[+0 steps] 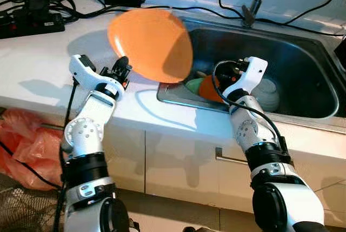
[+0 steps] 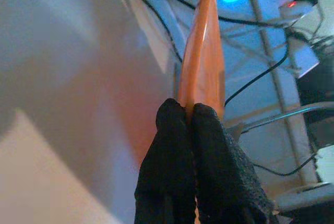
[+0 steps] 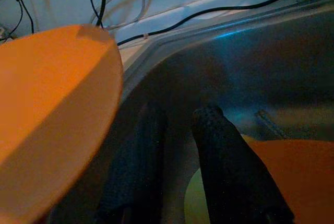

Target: Kitchen organization

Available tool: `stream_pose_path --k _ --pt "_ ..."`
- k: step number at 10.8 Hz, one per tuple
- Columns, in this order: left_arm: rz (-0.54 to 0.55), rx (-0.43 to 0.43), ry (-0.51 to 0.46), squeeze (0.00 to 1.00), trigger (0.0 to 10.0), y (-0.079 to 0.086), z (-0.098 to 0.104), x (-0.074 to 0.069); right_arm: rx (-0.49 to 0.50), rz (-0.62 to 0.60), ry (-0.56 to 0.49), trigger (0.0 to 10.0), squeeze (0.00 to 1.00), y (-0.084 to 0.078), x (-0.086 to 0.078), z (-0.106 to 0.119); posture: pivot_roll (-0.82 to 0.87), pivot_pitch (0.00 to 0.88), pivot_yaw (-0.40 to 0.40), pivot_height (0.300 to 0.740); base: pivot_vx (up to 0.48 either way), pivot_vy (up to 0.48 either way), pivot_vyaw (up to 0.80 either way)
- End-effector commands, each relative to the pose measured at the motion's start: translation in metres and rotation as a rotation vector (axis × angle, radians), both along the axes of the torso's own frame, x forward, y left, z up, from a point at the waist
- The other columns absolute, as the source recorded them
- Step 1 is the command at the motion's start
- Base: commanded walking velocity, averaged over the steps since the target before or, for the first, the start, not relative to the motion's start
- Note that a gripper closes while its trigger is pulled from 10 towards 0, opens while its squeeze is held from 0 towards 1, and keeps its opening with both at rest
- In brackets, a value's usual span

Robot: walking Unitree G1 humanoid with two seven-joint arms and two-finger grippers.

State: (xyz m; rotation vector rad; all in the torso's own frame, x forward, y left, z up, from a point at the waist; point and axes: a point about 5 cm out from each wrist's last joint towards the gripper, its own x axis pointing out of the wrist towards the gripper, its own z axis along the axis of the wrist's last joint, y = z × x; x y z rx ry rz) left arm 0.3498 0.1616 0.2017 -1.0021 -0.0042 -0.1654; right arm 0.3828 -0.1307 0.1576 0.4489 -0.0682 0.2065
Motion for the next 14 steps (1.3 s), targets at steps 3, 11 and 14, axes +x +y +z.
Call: stream_pose_path --k 3,11,14 --pt "-0.031 -0.037 -0.137 0.00 0.0 -0.010 0.021 -0.003 0.030 -0.023 0.016 10.0 0.00 -0.008 -0.001 -0.002 0.11 0.085 -0.085 0.740 0.000 0.000 0.00" --pt "-0.150 0.030 -0.140 0.00 10.0 -0.033 0.018 -0.004 0.513 0.179 -0.021 10.0 0.00 -0.008 0.000 0.021 0.11 0.080 -0.076 0.740 0.000 0.000 0.00" --pt "-0.161 0.033 -0.142 0.00 10.0 -0.035 0.018 -0.003 0.521 0.217 -0.043 10.0 1.00 -0.005 -0.002 0.024 0.11 0.075 -0.076 0.740 0.000 0.000 0.00"
